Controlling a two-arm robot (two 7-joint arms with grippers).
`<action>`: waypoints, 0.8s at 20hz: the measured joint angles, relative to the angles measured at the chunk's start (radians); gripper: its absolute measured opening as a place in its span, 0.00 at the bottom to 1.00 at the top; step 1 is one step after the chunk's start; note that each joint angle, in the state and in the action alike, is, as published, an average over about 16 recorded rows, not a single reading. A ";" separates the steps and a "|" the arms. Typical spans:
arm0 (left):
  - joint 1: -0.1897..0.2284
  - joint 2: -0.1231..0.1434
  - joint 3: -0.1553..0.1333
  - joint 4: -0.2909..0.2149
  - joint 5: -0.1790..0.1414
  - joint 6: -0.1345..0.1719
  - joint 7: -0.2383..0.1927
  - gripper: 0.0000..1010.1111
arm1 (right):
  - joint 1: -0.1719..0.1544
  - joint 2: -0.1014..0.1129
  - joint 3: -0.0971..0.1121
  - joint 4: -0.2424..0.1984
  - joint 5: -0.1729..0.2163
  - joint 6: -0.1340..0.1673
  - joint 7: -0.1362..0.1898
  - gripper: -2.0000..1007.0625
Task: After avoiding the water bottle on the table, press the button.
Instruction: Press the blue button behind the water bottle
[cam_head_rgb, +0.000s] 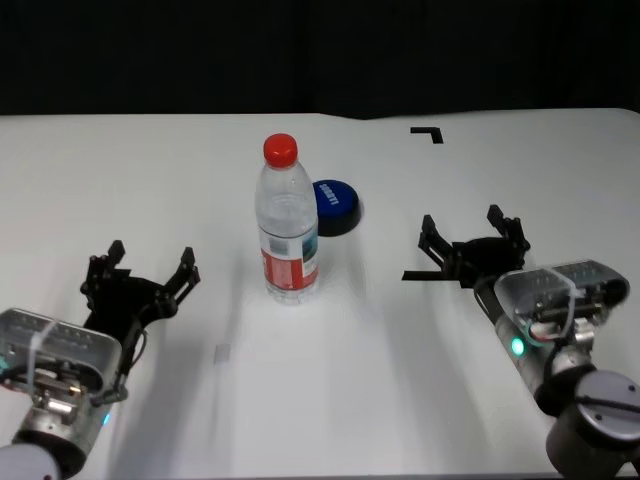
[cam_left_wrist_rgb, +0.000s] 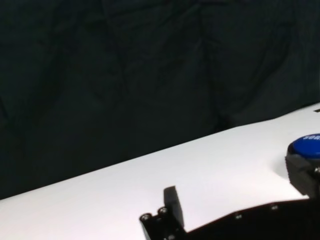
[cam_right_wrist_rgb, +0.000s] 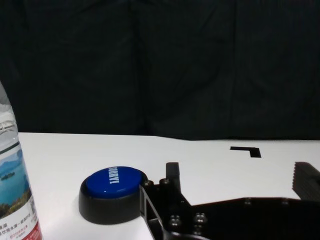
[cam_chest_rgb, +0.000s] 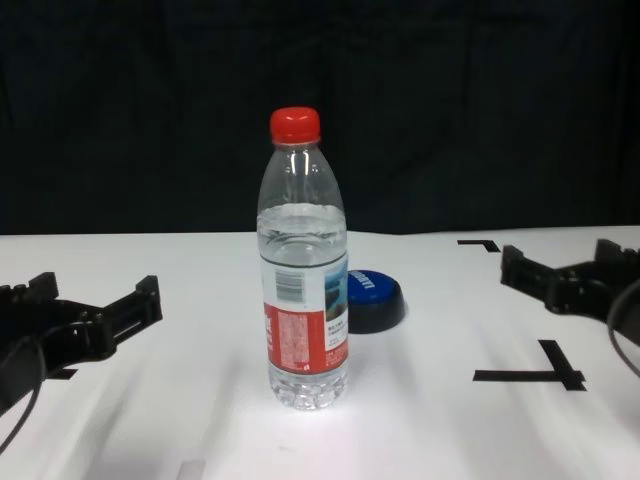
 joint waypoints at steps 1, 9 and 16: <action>0.000 0.000 0.000 0.000 0.000 0.000 0.000 0.99 | 0.007 -0.001 0.002 0.005 -0.003 0.001 0.005 1.00; 0.000 0.000 0.000 0.000 0.000 0.000 0.000 0.99 | 0.063 -0.013 0.018 0.054 -0.031 0.002 0.039 1.00; 0.000 0.000 0.000 0.000 0.000 0.000 0.000 0.99 | 0.107 -0.024 0.030 0.098 -0.057 -0.002 0.060 1.00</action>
